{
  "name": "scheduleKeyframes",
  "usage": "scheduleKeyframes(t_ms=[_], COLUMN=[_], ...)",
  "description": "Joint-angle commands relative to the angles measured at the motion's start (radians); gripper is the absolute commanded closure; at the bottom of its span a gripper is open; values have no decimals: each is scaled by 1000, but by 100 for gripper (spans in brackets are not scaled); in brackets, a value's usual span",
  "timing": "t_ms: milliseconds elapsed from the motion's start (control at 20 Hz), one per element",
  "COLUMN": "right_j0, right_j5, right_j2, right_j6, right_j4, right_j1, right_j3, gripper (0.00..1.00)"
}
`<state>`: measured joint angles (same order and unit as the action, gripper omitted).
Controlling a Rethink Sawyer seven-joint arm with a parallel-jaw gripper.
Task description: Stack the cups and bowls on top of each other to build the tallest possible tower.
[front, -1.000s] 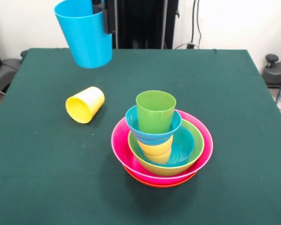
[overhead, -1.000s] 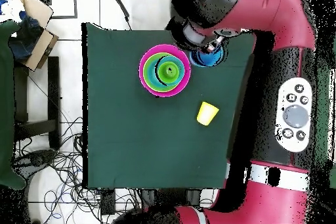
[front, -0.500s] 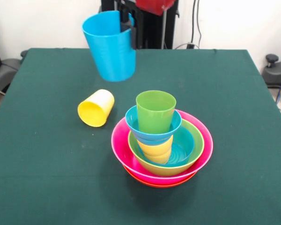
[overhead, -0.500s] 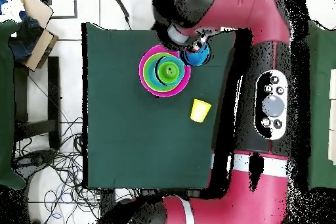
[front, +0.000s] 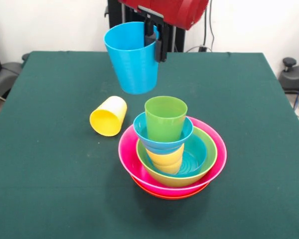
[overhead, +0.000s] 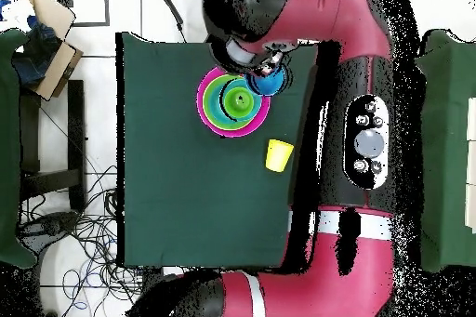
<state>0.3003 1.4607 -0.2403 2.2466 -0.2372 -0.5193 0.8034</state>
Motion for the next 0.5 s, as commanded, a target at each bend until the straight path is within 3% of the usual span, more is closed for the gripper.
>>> scheduleKeyframes(t_ms=[50,500], right_j0=[-34,-59], right_j5=[7,-27], right_j2=[6,21], right_j6=[99,130], right_j4=[-6,-14], right_j1=[49,66], right_j3=[-3,-10], gripper=[100,100])
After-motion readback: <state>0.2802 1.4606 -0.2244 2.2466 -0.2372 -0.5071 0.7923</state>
